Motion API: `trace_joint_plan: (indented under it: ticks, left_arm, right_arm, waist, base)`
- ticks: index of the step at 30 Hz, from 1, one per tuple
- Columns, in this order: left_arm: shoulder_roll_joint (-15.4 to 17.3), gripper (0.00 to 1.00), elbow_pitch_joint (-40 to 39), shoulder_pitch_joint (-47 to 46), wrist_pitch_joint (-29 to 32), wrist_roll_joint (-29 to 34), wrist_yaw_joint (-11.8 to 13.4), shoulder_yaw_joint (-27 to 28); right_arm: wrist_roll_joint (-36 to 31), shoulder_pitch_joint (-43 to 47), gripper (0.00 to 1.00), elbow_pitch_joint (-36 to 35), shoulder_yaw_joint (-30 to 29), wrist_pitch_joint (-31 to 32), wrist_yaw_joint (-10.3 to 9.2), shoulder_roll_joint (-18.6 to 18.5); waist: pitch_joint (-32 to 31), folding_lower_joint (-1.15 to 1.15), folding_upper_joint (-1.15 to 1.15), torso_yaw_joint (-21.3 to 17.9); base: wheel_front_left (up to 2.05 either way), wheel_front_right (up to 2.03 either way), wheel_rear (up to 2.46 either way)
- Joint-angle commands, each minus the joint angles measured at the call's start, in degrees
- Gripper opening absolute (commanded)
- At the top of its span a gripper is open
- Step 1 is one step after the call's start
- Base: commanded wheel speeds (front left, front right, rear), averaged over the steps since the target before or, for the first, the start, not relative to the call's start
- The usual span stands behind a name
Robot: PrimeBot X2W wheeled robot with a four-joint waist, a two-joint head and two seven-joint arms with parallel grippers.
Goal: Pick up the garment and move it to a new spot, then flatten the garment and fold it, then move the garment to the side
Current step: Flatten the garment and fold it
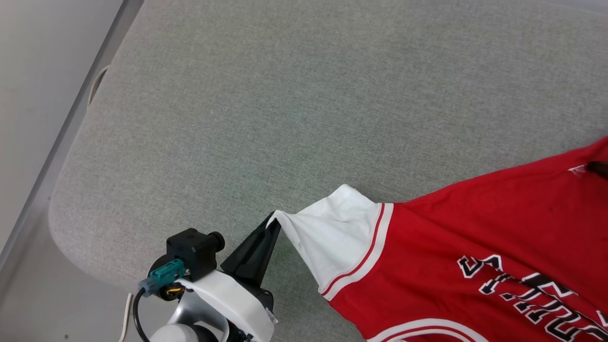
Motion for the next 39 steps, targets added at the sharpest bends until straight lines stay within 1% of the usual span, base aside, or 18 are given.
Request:
trace_joint_plan:
  ticks: [1, 8, 9, 10, 12, 17, 22, 26, 30, 35, 39]
  left_arm:
    - [-0.3, 0.00, 0.4, -0.8, -0.5, -0.5, -0.2, 0.1]
    - [-1.0, 0.00, 2.1, -1.3, -1.2, -0.9, -0.7, -0.5]
    - [-1.1, 0.00, 2.2, -1.5, -1.3, -0.9, -0.7, -0.6]
    - [-1.1, 0.00, 2.3, -1.6, -1.3, -0.8, -0.8, -0.6]
    - [-1.1, 0.00, 2.7, -1.8, -1.4, -0.8, -1.0, -0.7]
    - [-0.7, 0.00, 3.5, -1.7, -1.6, -0.9, -1.0, -0.6]
    - [0.2, 0.00, 3.6, -1.6, -1.7, -0.7, -0.4, 0.1]
    - [1.1, 0.00, 3.5, -0.8, -1.3, -0.7, 0.9, 1.1]
    - [2.1, 0.00, 2.5, -0.3, -0.7, -0.7, 1.6, 1.6]
    - [4.2, 0.00, 0.2, -0.3, 0.6, -0.3, 3.0, 3.3]
    - [6.1, 0.00, -2.4, -1.8, 2.3, -0.3, 3.9, 5.1]
  right_arm:
    - [0.0, 0.4, 1.00, 1.5, 0.9, -0.1, -0.04, 0.1]
    - [0.2, 1.0, 1.00, 4.0, 2.3, -1.7, -0.04, 1.3]
    - [0.6, 1.0, 0.69, 4.3, 2.6, -2.0, -0.04, 1.5]
    - [1.4, 0.9, 0.00, 4.7, 3.0, -2.1, -0.03, 1.8]
    - [2.4, 0.6, 0.00, 5.1, 3.4, -2.4, -0.03, 2.2]
    - [3.4, -1.4, 0.00, 5.2, 4.7, -8.4, -0.03, 1.5]
    - [5.2, -2.9, 0.00, 6.7, 6.5, -15.0, -0.04, 0.6]
    - [7.2, -3.4, 0.00, 8.5, 6.4, -21.0, -0.04, 0.8]
    - [9.5, -3.5, 0.00, 9.7, 7.0, -25.3, -0.04, 1.6]
    - [12.3, -4.1, 0.00, 9.4, 6.7, -29.0, -0.04, 2.0]
    - [13.5, -3.1, 0.00, 7.6, 7.6, -30.2, -0.04, 0.9]
  waist:
    - [0.8, -0.01, 0.00, 0.9]
    - [1.6, -0.01, 0.00, 1.3]
    - [1.6, -0.01, 0.00, 1.4]
    - [1.6, -0.01, 0.00, 1.4]
    - [1.5, -0.01, 0.00, 1.2]
    - [0.4, -0.01, 0.00, 0.3]
    - [-2.5, -0.01, 0.00, -1.2]
    - [-6.1, -0.01, 0.00, -3.0]
    - [-9.9, -0.01, 0.00, -5.3]
    - [-14.2, -0.01, 0.00, -8.5]
    - [-17.4, -0.01, 0.00, -10.8]
  base:
    - [0.00, 0.00, 0.00]
    - [0.00, 0.00, 0.00]
    - [0.00, 0.00, 0.00]
    - [0.00, 0.00, 0.00]
    - [0.00, 0.00, 0.00]
    - [0.00, 0.00, 0.00]
    - [0.00, 0.00, 0.00]
    - [0.00, 0.00, 0.00]
    - [0.00, 0.00, 0.00]
    - [0.00, 0.00, 0.00]
    - [0.00, 0.00, 0.00]
